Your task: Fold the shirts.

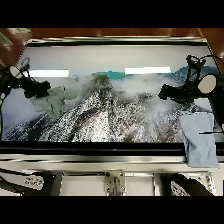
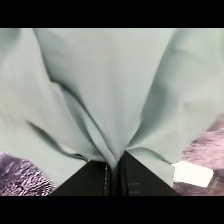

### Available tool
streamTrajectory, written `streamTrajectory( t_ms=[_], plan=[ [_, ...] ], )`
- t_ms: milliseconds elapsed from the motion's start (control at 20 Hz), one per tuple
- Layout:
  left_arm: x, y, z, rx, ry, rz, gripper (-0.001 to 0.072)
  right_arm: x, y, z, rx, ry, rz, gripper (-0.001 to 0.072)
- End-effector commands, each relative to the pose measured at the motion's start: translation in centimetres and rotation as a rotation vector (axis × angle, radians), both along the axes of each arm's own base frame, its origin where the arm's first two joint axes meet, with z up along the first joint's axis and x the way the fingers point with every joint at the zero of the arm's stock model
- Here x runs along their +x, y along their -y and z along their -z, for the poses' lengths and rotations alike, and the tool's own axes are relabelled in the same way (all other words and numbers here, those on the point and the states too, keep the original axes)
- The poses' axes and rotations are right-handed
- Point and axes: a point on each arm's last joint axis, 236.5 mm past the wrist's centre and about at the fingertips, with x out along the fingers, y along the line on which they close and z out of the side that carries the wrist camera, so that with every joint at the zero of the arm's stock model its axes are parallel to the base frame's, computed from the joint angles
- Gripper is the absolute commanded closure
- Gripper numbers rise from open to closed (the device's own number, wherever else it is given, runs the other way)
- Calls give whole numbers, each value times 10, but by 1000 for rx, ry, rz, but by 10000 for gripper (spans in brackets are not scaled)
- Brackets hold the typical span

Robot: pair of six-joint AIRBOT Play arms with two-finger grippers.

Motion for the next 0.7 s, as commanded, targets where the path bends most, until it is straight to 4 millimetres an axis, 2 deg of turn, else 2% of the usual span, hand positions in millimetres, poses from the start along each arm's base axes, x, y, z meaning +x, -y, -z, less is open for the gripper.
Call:
streamTrajectory(
  t_ms=[0, 100, 200, 300, 350, 400, 500, 550, 650],
  plan=[
    [-5, 57, -158, 46, 358, 197, 672, 1, 9, 1, -43, 7, -1, 45],
    [-49, 102, -248, 42, 560, 293, 672, -16, 9, 2, -63, -45, -43, 45],
    [-102, 148, -306, -12, 696, 392, 673, -34, 9, -9, -83, -56, -91, 45],
    [-147, 193, -334, -96, 760, 497, 673, -46, 14, -36, -107, 11, -94, 45],
    [-164, 216, -336, -134, 762, 558, 673, -52, 16, -52, -114, 57, -89, 45],
    [-175, 237, -330, -157, 745, 619, 673, -58, 16, -66, -108, 98, -81, 45],
    [-186, 274, -289, -207, 629, 665, 673, -78, 12, -86, -79, 136, -74, 45],
    [-190, 291, -255, -217, 543, 687, 672, -89, 9, -89, -68, 126, -77, 45],
    [-200, 315, -175, -197, 381, 728, 673, -106, 7, -83, -57, 63, -91, 45]
  ],
)
